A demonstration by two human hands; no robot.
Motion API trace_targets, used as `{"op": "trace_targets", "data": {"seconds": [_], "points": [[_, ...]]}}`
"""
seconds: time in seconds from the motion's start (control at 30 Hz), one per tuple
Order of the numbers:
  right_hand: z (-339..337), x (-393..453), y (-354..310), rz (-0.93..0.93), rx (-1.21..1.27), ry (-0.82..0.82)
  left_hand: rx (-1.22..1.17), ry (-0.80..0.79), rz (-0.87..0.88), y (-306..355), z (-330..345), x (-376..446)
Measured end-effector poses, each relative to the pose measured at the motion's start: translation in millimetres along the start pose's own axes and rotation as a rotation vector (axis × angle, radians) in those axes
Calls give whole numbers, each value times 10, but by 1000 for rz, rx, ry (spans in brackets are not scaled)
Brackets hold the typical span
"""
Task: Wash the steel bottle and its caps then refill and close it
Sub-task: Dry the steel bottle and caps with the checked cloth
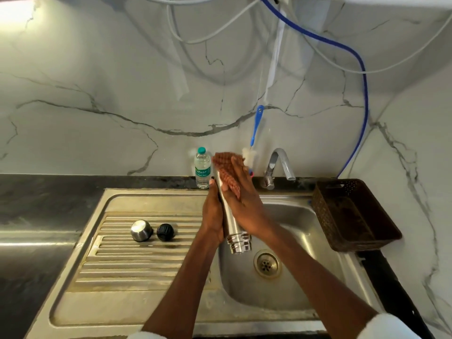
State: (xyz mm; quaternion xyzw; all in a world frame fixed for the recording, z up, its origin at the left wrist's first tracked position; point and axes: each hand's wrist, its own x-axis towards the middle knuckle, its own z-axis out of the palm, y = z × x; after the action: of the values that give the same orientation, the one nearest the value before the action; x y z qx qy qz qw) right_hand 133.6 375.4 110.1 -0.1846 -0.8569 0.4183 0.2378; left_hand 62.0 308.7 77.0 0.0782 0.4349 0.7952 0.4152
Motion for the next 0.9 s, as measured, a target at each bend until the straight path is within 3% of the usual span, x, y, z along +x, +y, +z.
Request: {"op": "trace_targets", "data": {"seconds": [0.1,0.23,0.33,0.47,0.6,0.77,0.9], "points": [[60,-509,-11,-30,73,-150,10,149,-19,91,-169,74],[76,-954,-57,-46,-114,-305,-45,241,-68,70,-316,129],[92,-737,-22,-5,-111,-270,-45,124,-92,17,-254,65],[6,-136,24,73,-52,-85,-19,-44,-44,-69,-27,-20],[-127,223,34,147,152,1,-68,-84,-46,-90,70,-21],[3,-99,42,185,306,-26,-172,-116,-76,-102,-45,99],[11,-705,69,108,289,-136,-105,-21,-162,-111,-237,202]]}}
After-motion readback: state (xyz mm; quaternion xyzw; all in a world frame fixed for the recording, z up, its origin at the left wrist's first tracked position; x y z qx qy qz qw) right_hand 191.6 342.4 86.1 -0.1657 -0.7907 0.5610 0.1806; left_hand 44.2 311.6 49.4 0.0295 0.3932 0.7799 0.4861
